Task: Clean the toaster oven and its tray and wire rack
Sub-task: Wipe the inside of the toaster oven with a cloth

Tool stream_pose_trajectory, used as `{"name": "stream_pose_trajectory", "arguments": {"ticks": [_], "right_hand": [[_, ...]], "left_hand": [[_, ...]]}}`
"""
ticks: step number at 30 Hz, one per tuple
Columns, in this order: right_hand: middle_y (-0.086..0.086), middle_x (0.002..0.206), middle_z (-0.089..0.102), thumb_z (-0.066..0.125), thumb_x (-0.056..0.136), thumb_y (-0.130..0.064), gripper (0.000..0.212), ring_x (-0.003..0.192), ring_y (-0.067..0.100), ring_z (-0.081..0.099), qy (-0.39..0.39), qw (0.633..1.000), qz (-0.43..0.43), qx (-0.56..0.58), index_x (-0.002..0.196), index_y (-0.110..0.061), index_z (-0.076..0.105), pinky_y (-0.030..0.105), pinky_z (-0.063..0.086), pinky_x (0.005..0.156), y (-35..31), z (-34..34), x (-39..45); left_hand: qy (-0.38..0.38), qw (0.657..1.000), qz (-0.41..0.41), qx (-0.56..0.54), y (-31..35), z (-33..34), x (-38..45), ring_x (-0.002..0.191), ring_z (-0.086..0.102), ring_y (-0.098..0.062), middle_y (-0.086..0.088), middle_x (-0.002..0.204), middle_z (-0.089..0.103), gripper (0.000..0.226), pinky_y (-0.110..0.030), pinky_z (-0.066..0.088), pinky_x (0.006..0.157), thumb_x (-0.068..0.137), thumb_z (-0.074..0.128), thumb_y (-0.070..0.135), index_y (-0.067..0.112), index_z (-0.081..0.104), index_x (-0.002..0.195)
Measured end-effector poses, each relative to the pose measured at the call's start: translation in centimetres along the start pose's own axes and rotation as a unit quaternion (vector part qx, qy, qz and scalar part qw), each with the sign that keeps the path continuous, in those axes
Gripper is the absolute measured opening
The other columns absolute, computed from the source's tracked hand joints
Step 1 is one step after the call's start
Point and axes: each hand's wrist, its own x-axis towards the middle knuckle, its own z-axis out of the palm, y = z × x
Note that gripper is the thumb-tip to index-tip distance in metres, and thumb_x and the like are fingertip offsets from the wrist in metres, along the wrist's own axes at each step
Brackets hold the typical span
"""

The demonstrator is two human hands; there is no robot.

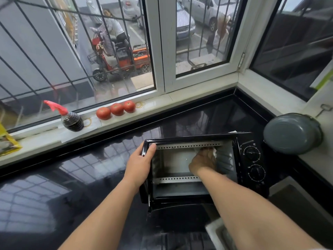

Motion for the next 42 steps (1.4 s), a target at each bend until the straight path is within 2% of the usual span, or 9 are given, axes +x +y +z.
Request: {"name": "stream_pose_trajectory", "arguments": {"ticks": [5,9,14,18,22,27,34,39,42], "right_hand": [[0.019,0.164,-0.019,0.054,0.093,-0.023,0.093,0.153,0.033,-0.012,-0.058,0.997,0.043,0.019,0.156,-0.002,-0.012,0.041,0.008,0.125,-0.2,-0.6,0.2],[0.020,0.161,0.014,0.049,0.094,-0.035,0.077,0.147,0.041,0.017,-0.101,0.994,0.032,-0.015,0.158,-0.009,0.014,0.047,0.024,0.117,-0.6,-0.5,0.1],[0.019,0.147,0.040,0.027,0.099,-0.031,0.055,0.124,0.045,0.048,-0.169,0.984,0.029,-0.056,0.151,-0.015,0.037,0.046,0.044,0.102,-1.7,-0.9,0.2],[0.025,0.161,0.006,0.048,0.099,-0.027,0.048,0.128,0.036,0.051,-0.054,0.998,0.019,-0.006,0.143,-0.007,0.049,0.031,0.048,0.083,-1.2,-0.9,0.0],[0.024,0.150,0.032,0.046,0.098,-0.020,0.043,0.132,0.036,0.043,-0.009,0.999,-0.012,-0.032,0.139,-0.007,0.053,0.039,0.044,0.105,-0.5,-0.4,0.2],[0.017,0.150,0.028,0.041,0.100,-0.024,0.048,0.136,0.037,0.029,-0.003,0.995,0.017,-0.097,0.146,-0.009,0.043,0.045,0.040,0.104,-1.0,-0.2,0.0],[0.023,0.153,0.031,0.055,0.095,-0.027,0.063,0.138,0.038,0.035,-0.058,0.993,0.095,0.030,0.148,0.001,0.036,0.041,0.045,0.102,-1.0,-0.9,1.6],[0.009,0.140,0.056,0.051,0.095,-0.034,0.046,0.128,0.029,0.054,-0.141,0.985,-0.085,0.056,0.137,-0.016,0.053,0.033,0.045,0.102,-6.2,0.5,-0.5],[0.015,0.141,0.055,0.047,0.100,-0.021,0.041,0.130,0.032,0.051,-0.193,0.954,-0.204,0.106,0.138,-0.009,0.055,0.043,0.041,0.110,-9.3,2.2,-2.3]], "left_hand": [[-0.009,1.000,-0.006,-0.010,0.4,0.0,0.1,0.112,0.062,0.002,0.030,0.109,0.072,0.023,-0.030,0.050,0.100,0.096,0.057,0.067,0.059,0.067,0.114],[-0.001,1.000,-0.018,-0.016,0.6,0.1,0.1,0.117,0.065,-0.013,0.020,0.121,0.071,0.042,-0.049,0.051,0.108,0.095,0.057,0.068,0.047,0.065,0.130],[0.000,1.000,-0.016,-0.016,0.7,0.2,0.0,0.110,0.064,-0.003,0.037,0.101,0.070,0.010,-0.037,0.053,0.099,0.096,0.057,0.066,0.067,0.067,0.099],[0.003,1.000,0.003,-0.002,0.8,0.2,-0.5,0.097,0.063,0.012,0.044,0.096,0.067,0.014,-0.017,0.042,0.080,0.098,0.056,0.064,0.076,0.061,0.093],[-0.001,1.000,0.003,-0.002,0.4,0.0,-0.5,0.099,0.063,0.013,0.040,0.102,0.069,0.010,-0.016,0.041,0.080,0.097,0.056,0.066,0.070,0.064,0.102],[-0.007,1.000,-0.009,-0.006,1.0,0.0,-0.4,0.100,0.059,0.014,0.046,0.097,0.066,0.012,-0.018,0.042,0.084,0.096,0.057,0.066,0.076,0.062,0.093],[-0.009,1.000,-0.019,-0.012,1.1,0.0,0.0,0.111,0.064,-0.002,0.035,0.101,0.071,0.010,-0.037,0.050,0.102,0.096,0.058,0.065,0.070,0.066,0.097],[-0.024,0.999,-0.019,-0.021,1.4,-0.1,0.1,0.108,0.067,-0.002,0.033,0.101,0.073,0.012,-0.042,0.050,0.108,0.100,0.058,0.059,0.064,0.069,0.099],[-0.025,0.999,-0.004,-0.026,1.2,-0.1,-0.1,0.110,0.067,-0.001,0.024,0.108,0.076,0.015,-0.039,0.047,0.112,0.102,0.059,0.053,0.052,0.072,0.107]]}}
